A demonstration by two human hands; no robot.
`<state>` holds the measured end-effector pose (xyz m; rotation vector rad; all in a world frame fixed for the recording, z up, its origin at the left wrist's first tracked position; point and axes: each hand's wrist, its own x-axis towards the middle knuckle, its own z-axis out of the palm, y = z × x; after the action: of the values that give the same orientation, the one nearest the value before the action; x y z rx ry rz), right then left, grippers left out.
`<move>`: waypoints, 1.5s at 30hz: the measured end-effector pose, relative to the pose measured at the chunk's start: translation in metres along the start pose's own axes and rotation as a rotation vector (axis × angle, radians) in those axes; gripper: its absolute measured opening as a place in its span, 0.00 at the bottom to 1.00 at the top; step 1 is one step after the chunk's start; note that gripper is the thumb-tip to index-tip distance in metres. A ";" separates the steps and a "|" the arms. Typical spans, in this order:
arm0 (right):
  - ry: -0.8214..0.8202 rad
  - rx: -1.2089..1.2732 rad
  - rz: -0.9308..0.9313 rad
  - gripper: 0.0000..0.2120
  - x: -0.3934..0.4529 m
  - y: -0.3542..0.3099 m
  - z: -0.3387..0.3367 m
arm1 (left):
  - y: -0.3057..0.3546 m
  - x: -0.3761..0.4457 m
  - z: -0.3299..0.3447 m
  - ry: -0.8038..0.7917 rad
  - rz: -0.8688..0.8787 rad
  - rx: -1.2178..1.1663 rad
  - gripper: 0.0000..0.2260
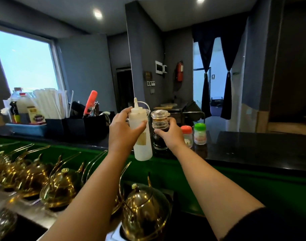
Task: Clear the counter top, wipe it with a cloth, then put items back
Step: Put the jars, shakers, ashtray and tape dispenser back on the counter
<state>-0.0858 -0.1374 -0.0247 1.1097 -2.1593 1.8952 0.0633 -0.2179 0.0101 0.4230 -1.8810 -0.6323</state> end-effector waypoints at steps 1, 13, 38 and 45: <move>0.007 0.010 0.006 0.23 0.009 0.005 0.005 | -0.007 0.005 0.003 -0.003 0.007 -0.003 0.27; 0.034 -0.070 0.071 0.27 0.068 0.038 0.044 | -0.041 0.032 0.020 -0.025 0.074 -0.059 0.27; -0.065 0.118 -0.002 0.22 0.007 0.013 0.043 | -0.094 0.037 0.039 -0.145 -0.366 0.004 0.37; -0.075 0.051 0.015 0.20 0.014 0.025 0.053 | -0.111 0.041 0.049 -0.237 -0.449 -0.056 0.34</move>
<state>-0.0883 -0.1907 -0.0517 1.1947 -2.1754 1.9559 0.0019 -0.3183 -0.0413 0.7728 -1.9985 -1.0697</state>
